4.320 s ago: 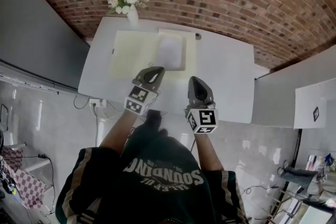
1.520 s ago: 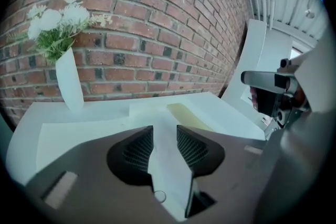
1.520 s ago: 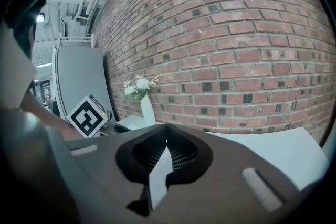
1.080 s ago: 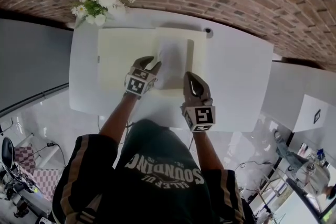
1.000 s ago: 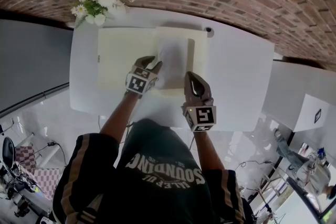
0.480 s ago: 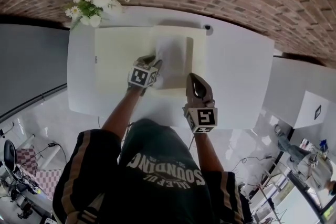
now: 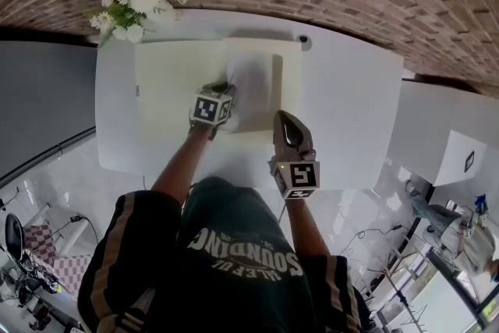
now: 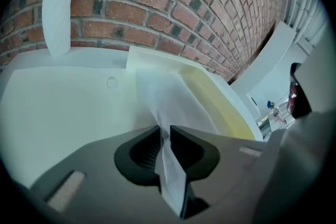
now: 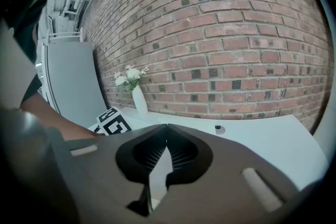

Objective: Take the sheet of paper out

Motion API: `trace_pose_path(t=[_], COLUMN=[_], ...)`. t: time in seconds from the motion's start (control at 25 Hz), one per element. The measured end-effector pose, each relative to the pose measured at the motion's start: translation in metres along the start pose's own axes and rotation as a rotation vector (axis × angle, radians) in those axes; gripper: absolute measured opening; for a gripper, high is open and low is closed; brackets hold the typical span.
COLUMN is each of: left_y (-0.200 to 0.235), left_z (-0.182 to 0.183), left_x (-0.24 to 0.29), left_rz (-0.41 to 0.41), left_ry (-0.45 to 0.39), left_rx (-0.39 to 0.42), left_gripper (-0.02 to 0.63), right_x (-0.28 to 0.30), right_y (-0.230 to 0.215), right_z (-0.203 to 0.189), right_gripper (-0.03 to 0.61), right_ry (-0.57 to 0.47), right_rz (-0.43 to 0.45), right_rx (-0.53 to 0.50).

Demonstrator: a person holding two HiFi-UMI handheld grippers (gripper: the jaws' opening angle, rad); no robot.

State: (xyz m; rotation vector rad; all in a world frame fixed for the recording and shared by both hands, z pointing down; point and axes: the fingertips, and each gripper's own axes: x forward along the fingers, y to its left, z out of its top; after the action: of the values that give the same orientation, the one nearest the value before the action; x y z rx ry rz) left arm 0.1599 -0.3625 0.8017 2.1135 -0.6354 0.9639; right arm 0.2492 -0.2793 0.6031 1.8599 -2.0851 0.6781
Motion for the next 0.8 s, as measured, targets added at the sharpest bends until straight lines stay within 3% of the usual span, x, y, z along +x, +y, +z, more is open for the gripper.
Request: trace_pose_path(t=[0.08, 0.16, 0.6, 0.8], left_y=[0.003, 0.005, 0.008, 0.021], left_z=[0.0, -0.001, -0.003, -0.004], left_x=[0.0, 0.001, -0.011, -0.025], left_rz=[0.018, 0.024, 0.033, 0.087], left_ry=[-0.004, -0.013, -0.038, -0.04], left_rx=[0.02, 0.031, 0.024, 0.019], left_gripper=[0.021, 0.014, 0.012, 0.012], right_x=[-0.001, -0.001, -0.013, -0.017], right_y=[0.0, 0.0, 0.012, 0.018], right_z=[-0.001, -0.002, 0.002, 0.008], right_gripper=[-0.009, -0.011, -0.011, -0.011], right_ry=[0.004, 0.007, -0.015, -0.038], right_rz=[-0.006, -0.012, -0.013, 0.033], right_rx=[0.001, 0.001, 0.006, -0.005])
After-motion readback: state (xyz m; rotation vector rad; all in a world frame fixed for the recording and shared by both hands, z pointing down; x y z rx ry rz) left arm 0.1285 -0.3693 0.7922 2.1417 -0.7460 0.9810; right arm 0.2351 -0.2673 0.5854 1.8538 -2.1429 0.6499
